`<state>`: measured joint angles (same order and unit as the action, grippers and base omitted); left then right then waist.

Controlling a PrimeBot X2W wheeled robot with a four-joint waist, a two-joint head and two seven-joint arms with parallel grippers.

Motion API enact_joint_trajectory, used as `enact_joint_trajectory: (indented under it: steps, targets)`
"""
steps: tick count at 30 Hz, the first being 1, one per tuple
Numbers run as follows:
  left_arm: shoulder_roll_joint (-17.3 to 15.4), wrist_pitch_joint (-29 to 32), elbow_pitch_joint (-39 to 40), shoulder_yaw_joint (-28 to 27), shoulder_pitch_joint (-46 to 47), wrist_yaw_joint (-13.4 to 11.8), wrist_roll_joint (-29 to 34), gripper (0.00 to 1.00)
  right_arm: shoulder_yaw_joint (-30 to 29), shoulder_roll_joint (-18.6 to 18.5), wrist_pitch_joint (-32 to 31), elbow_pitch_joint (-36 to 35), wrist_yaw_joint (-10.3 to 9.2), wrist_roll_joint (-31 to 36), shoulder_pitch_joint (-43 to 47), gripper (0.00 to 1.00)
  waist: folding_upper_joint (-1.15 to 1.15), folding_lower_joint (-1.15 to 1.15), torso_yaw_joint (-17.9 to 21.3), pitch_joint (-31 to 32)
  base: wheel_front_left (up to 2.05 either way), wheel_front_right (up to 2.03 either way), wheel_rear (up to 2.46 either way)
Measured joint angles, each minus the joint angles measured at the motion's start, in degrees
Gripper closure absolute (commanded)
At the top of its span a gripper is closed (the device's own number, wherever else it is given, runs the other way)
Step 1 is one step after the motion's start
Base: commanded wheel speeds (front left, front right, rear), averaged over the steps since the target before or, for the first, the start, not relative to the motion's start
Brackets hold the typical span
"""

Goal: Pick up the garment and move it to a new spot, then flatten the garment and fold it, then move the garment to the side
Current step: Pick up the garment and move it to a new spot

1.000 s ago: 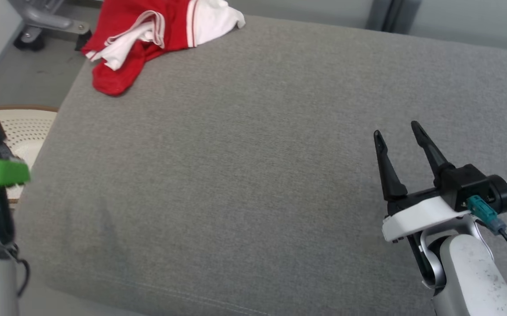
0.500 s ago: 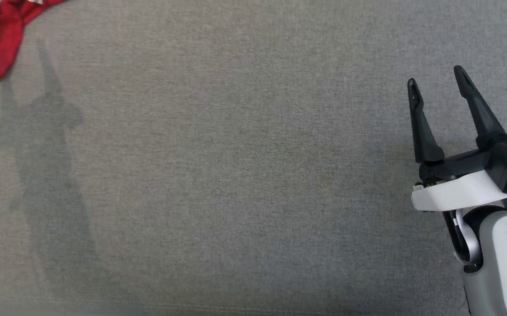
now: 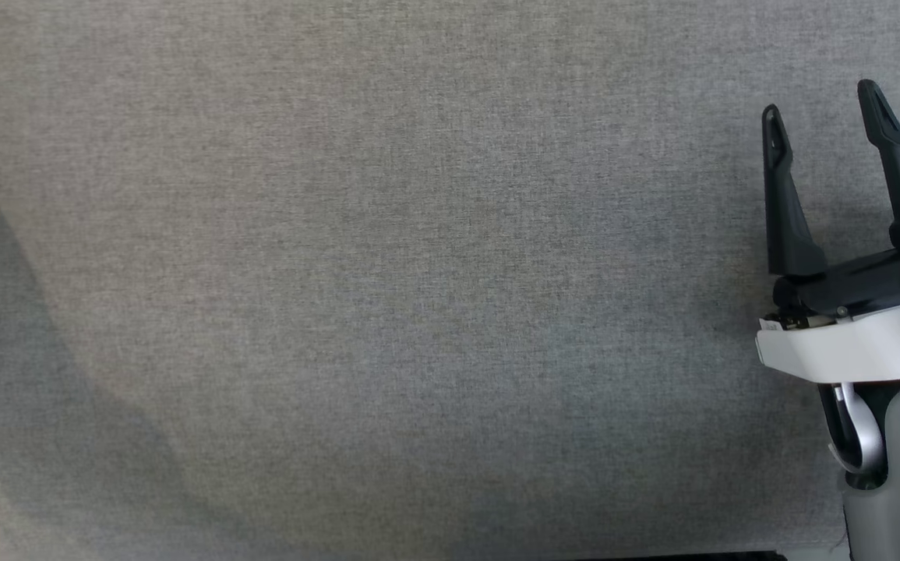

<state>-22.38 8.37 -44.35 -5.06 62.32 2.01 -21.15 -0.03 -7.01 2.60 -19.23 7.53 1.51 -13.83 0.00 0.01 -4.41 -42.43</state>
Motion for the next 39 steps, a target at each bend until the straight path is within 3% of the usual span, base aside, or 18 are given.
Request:
enact_joint_trajectory:
  steps: [3, 4, 6, 8, 9, 10, 20, 28, 35, 39]
  targets:
    - [0.04, -2.16, -1.05, -0.14, 0.76, 0.03, -0.24, 0.04, -0.37, 0.08, 0.01, -0.01, 0.0, 0.09, -0.02, 0.0, 0.0, 0.0, 0.8, -1.3, 0.0, 0.0, 0.0]
    - [0.04, -3.11, -1.38, -0.19, 0.91, 0.02, -0.24, 0.17, -0.42, 0.08, 0.02, 0.04, 0.0, 0.09, -0.07, 0.0, 0.0, 0.0, 1.07, -1.54, 0.0, 0.0, 0.0]
    - [0.04, -4.64, -2.03, -0.24, 1.26, 0.02, -0.25, 0.51, -0.38, 0.08, 0.03, 0.21, 0.0, 0.08, -0.24, 0.0, 0.0, 0.0, 1.41, -1.64, 0.0, 0.0, 0.0]
    - [0.02, -5.52, -2.87, -0.22, 1.67, 0.09, -0.26, 0.73, -0.22, 0.09, 0.08, 0.42, 0.0, 0.07, -0.32, 0.0, 0.0, 0.0, 1.51, -1.31, 0.0, 0.0, 0.0]
    - [-0.03, -6.0, -3.36, -0.2, 1.89, 0.24, -0.3, 0.93, -0.11, 0.12, 0.08, 0.48, 0.0, 0.07, -0.35, 0.0, 0.0, 0.0, 1.53, -1.11, 0.0, 0.0, 0.0]
    - [-0.09, -6.32, -3.75, -0.13, 2.05, 0.33, -0.31, 1.0, -0.07, 0.13, 0.08, 0.56, 0.0, 0.07, -0.38, 0.0, 0.0, -0.01, 1.55, -0.96, 0.0, 0.0, 0.0]
    - [-1.83, -10.45, -7.89, 1.21, 3.7, 1.36, 0.15, 1.0, -0.03, 0.86, 1.65, 3.45, 0.0, -0.48, -0.58, 0.0, 0.0, -0.01, 2.2, 1.88, 0.0, 0.0, 0.0]
    - [-3.7, -11.54, -6.78, 5.24, 5.33, 3.11, 3.08, 1.0, 0.83, 2.68, 4.9, 10.06, 0.0, -1.8, -0.55, 0.0, 0.0, -0.01, 3.01, 8.29, 0.0, 0.0, 0.0]
    - [-3.25, -9.12, -2.37, 10.54, 6.43, 4.2, 5.17, 1.0, 0.4, 3.82, 7.94, 17.22, 0.0, -3.7, 1.33, 0.0, 0.0, -0.01, 4.37, 16.71, 0.0, 0.0, 0.0]
    - [-1.14, -6.68, 0.07, 13.59, 7.17, 4.66, 5.65, 1.0, 0.3, 4.09, 9.13, 20.95, 0.0, -5.03, 3.31, 0.0, 0.0, -0.01, 5.6, 22.02, 0.0, 0.0, 0.0]
